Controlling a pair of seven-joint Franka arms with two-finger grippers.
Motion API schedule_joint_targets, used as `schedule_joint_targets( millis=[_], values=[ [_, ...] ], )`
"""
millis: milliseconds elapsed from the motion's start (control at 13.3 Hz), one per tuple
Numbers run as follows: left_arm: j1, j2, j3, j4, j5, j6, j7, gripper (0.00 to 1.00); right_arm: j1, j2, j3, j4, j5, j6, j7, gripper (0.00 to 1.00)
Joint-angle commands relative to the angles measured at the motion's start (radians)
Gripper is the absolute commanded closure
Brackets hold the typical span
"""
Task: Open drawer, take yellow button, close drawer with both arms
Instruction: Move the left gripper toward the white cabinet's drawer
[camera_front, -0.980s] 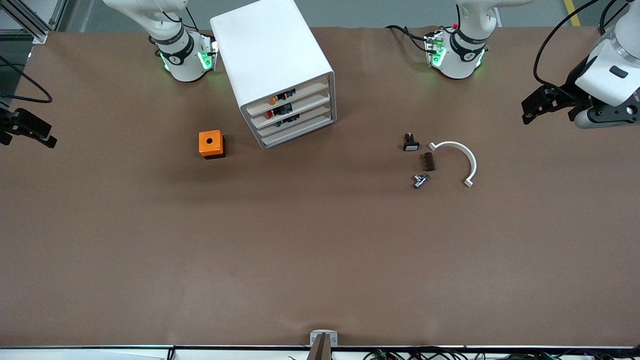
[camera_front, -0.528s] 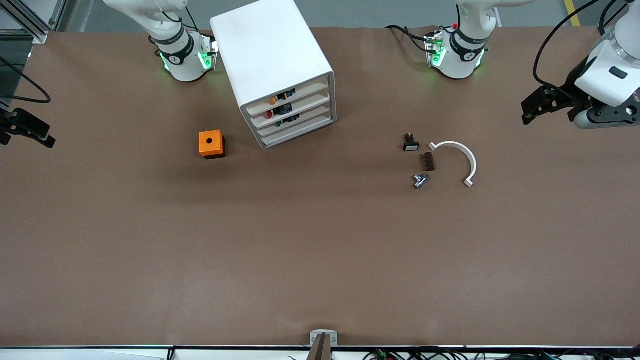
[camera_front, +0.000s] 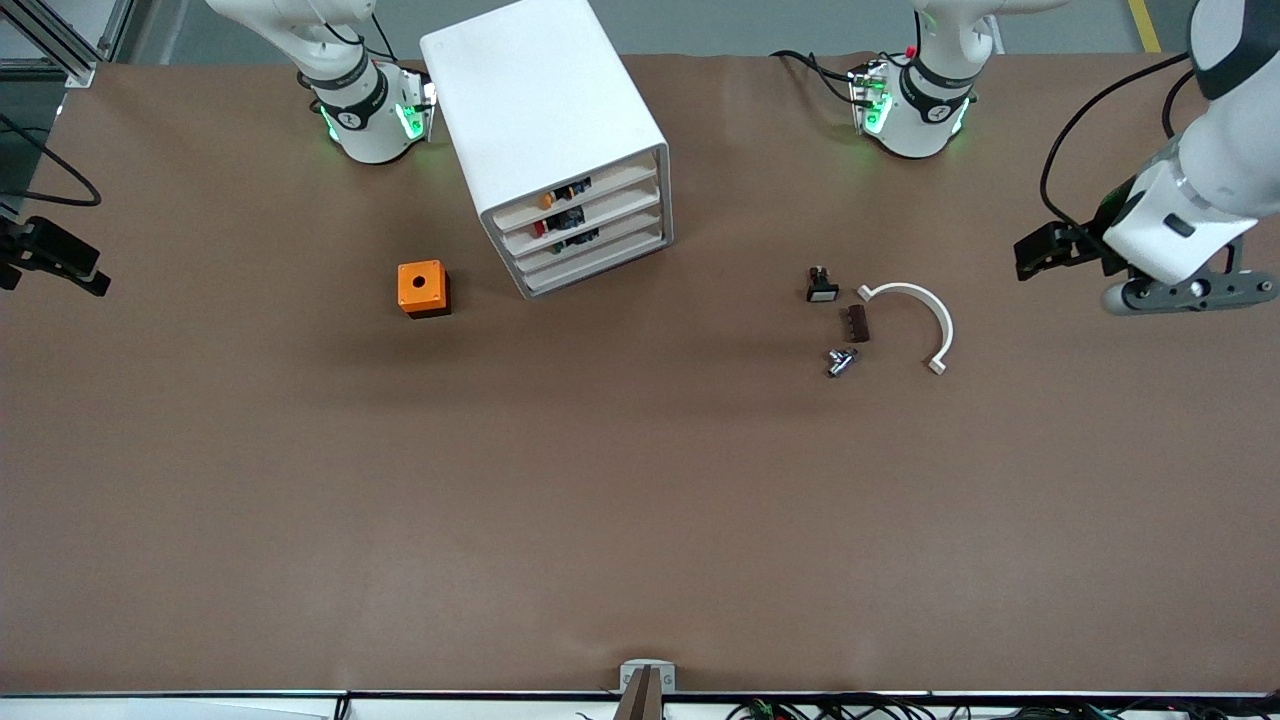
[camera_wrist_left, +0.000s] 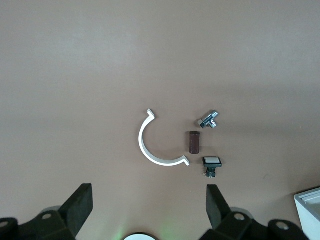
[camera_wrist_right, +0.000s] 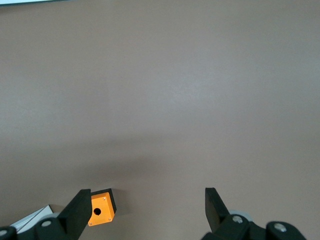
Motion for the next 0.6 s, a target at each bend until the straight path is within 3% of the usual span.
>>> schedule_joint_targets(
  millis=[0,226,528],
  values=[
    [-0.014,0.112,-0.010,0.070,-0.012,-0.009,-0.003,0.00,-0.005,-0.014,-0.002,0.005,0.013,-0.001,-0.006,0.00],
    [-0.045,0.227,-0.018,0.136,-0.015,-0.007,-0.048,0.00,0.001,-0.011,0.000,0.013,0.014,0.001,-0.015,0.00],
    [-0.066,0.319,-0.022,0.137,-0.146,-0.004,-0.275,0.00,-0.005,-0.009,0.000,0.011,0.016,-0.002,-0.015,0.00]
  ],
)
